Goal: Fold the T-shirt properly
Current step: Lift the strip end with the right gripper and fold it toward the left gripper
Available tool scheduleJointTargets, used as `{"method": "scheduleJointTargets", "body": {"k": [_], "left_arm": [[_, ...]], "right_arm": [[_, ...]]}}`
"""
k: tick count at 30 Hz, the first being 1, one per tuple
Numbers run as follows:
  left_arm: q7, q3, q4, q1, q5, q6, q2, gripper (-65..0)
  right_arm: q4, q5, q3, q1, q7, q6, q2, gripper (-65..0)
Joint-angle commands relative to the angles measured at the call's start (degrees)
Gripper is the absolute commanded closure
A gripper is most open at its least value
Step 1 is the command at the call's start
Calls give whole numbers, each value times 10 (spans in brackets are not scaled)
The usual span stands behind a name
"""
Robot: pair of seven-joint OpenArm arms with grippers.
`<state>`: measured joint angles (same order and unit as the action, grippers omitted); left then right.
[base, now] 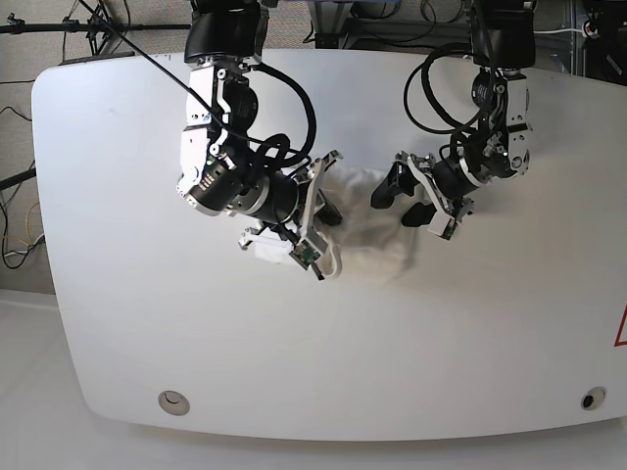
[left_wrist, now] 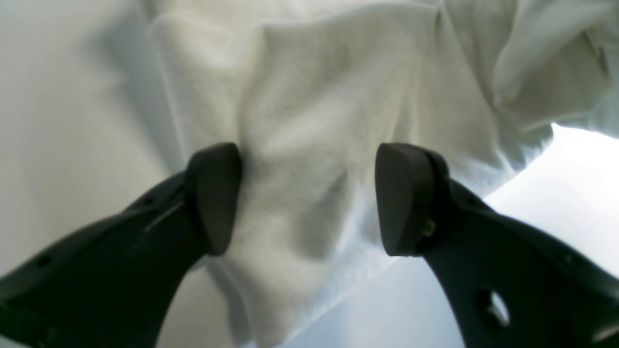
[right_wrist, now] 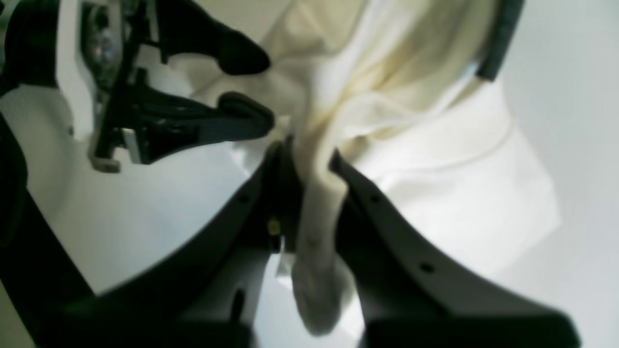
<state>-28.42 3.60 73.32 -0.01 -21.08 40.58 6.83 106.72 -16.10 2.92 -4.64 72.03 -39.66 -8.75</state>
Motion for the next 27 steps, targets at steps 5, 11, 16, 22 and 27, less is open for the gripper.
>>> {"method": "scheduleJointTargets", "body": {"k": [5,11,16,22,27], "left_arm": [[-32,-2,1,0,21,-6,0,-409],[-33,-2,2,2,21,-6,0,-409],[-33,-2,18,5,21,-6,0,-409],[-33,-2,36,5,21,-6,0,-409],[-36,-2,44,5,21,-6,0,-409]], "right_arm": [[-40,-1,34,-23,-35,-3,-2,0],[-99,0,58,-46,-67,-3,-2,0],[-141,-1,76,-65,-96,-3,-2,0],[-186,-1,91,-80,-117,-3,-2,0],[-212,-1,91,-85,-130,-3,-2,0]]}}
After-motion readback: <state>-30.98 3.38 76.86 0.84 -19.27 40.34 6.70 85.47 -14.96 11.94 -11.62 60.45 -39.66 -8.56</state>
